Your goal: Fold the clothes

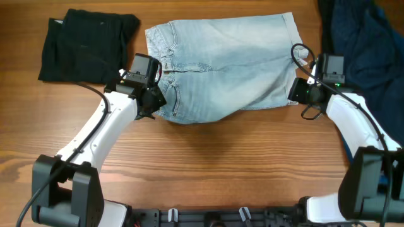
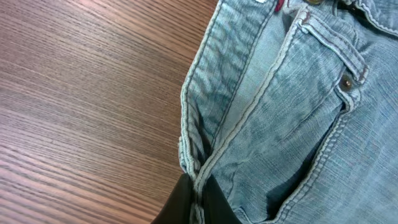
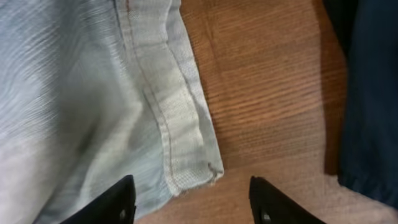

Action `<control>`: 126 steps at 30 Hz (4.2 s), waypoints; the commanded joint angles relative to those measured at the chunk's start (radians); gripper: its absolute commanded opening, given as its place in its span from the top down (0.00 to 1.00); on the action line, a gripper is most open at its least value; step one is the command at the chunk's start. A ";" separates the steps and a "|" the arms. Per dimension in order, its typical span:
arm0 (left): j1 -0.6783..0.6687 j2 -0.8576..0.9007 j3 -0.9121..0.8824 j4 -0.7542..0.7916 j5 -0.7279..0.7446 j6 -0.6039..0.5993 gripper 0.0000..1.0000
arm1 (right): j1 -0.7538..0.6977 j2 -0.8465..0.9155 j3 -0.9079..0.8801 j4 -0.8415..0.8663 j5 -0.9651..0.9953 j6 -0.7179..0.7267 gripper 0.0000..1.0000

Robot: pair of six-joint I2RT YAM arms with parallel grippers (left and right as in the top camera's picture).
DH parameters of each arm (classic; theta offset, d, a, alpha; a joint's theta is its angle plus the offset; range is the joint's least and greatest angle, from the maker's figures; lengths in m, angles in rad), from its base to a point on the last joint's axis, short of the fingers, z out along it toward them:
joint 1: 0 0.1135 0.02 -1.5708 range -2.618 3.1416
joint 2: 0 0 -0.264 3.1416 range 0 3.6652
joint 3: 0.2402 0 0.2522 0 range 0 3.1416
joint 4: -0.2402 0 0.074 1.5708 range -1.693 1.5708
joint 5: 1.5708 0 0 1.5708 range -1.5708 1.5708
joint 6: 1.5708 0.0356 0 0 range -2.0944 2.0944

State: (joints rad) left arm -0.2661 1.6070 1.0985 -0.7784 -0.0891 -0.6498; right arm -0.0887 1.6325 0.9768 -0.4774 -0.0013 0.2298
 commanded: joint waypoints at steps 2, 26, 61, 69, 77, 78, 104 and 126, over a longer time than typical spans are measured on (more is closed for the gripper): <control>0.007 -0.008 -0.006 0.008 -0.040 -0.018 0.96 | 0.000 0.090 -0.021 0.017 0.016 -0.027 0.44; 0.062 -0.008 -0.006 -0.245 -0.039 -0.145 0.96 | -0.122 -0.194 0.098 -0.566 -0.025 0.111 0.96; 0.023 -0.010 -0.006 0.568 -0.384 -0.275 0.96 | 0.012 0.221 0.098 0.783 -0.127 0.043 0.96; 0.078 0.188 -0.006 0.865 -0.418 -0.273 0.47 | 0.014 0.352 0.099 1.072 -0.111 0.061 0.80; 0.145 0.203 0.035 0.992 -0.239 -0.035 0.00 | 0.014 0.386 0.189 1.070 -0.181 0.057 0.00; 0.145 0.195 0.043 0.958 -0.221 -0.034 0.00 | 0.014 0.383 0.214 1.017 -0.204 0.056 0.00; 0.065 0.074 0.060 0.349 -0.034 0.119 0.00 | 0.076 0.370 0.418 0.241 -0.401 0.658 0.20; 0.065 0.074 0.060 0.298 -0.034 0.119 0.00 | 0.145 0.548 0.798 -0.118 -0.156 0.536 0.23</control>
State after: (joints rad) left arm -0.1986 1.6997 1.1473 -0.4721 -0.1284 -0.5503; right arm 0.0555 2.1338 1.7691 -0.6052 -0.1413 0.7803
